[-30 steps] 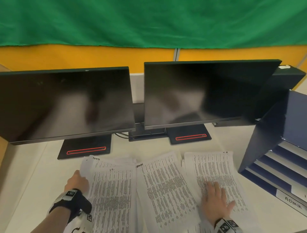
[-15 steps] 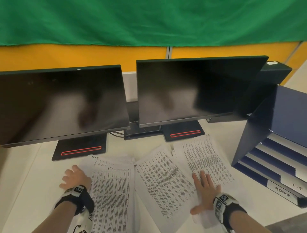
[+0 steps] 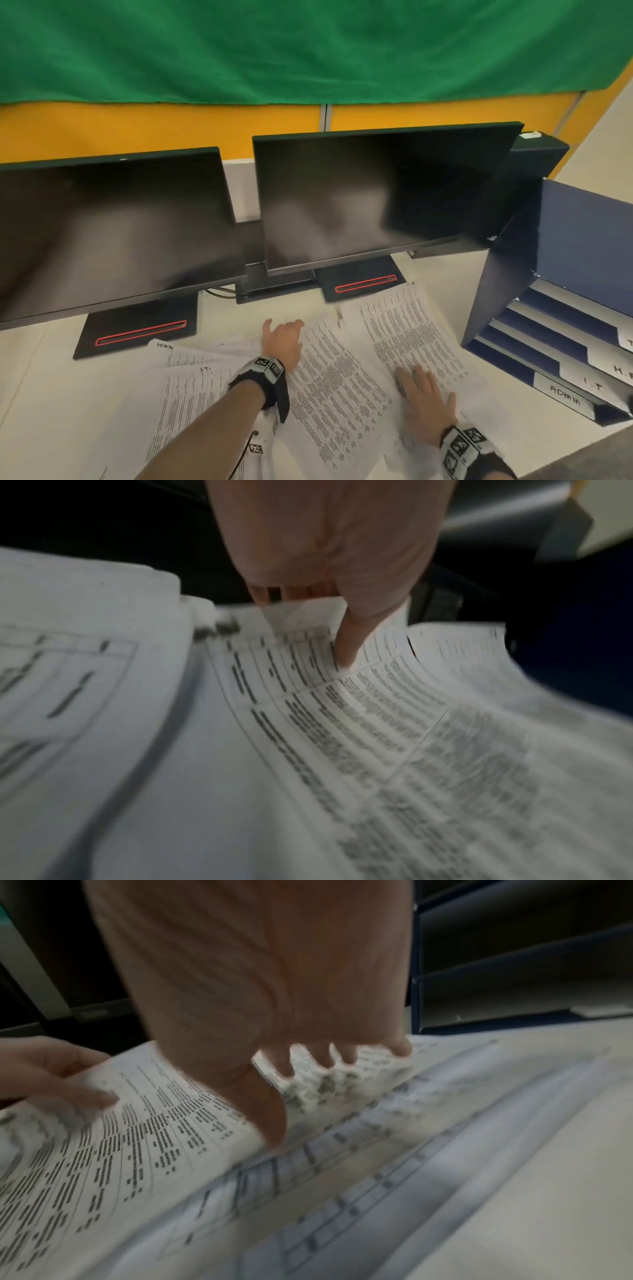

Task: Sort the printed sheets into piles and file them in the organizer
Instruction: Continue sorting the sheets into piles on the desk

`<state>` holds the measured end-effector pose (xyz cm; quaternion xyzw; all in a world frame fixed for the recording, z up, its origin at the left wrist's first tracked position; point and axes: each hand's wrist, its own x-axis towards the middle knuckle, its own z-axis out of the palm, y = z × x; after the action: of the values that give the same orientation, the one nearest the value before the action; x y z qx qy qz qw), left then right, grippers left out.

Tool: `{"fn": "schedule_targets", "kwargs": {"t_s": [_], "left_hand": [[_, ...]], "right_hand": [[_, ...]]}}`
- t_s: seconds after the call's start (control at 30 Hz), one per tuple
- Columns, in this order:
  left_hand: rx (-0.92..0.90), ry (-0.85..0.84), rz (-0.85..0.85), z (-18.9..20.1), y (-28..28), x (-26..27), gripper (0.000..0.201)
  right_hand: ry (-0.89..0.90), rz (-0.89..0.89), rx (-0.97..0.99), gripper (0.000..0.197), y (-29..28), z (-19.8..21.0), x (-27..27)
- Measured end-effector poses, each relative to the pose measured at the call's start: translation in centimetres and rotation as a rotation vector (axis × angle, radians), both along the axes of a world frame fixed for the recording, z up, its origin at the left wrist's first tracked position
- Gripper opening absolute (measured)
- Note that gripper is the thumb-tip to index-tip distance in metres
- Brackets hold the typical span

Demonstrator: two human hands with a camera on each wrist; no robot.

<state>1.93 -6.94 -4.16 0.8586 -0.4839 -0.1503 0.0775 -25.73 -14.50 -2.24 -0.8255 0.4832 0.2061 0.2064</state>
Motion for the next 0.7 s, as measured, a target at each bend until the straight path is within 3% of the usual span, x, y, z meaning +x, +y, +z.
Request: {"fn": "schedule_targets", "kwargs": {"t_s": [0.07, 0.17, 0.27, 0.4, 0.5, 0.7], "left_hand": [[-0.074, 0.097, -0.027, 1.2, -0.4, 0.1, 0.032], [-0.153, 0.209, -0.024, 3.8, -0.8, 1.2, 0.036], [-0.206, 0.225, -0.005, 6.4, -1.2, 3.7, 0.036], [-0.307, 0.335, 0.131, 9.8, -0.5, 6.9, 0.031], [-0.336, 0.440, 0.157, 10.3, 1.0, 8.2, 0.028], [-0.202, 0.542, 0.133, 9.0, 3.1, 8.3, 0.026]], "right_hand": [[0.060, 0.040, 0.047, 0.093, -0.2, 0.3, -0.8], [0.147, 0.124, 0.060, 0.117, -0.7, -0.2, -1.6], [0.164, 0.214, -0.042, 0.118, -0.9, -1.3, -1.8], [0.107, 0.205, -0.073, 0.098, 0.1, -1.4, -1.5], [0.054, 0.217, -0.181, 0.065, 1.2, -1.7, -1.3], [-0.064, 0.179, -0.330, 0.032, 3.2, -0.6, -1.0]]}}
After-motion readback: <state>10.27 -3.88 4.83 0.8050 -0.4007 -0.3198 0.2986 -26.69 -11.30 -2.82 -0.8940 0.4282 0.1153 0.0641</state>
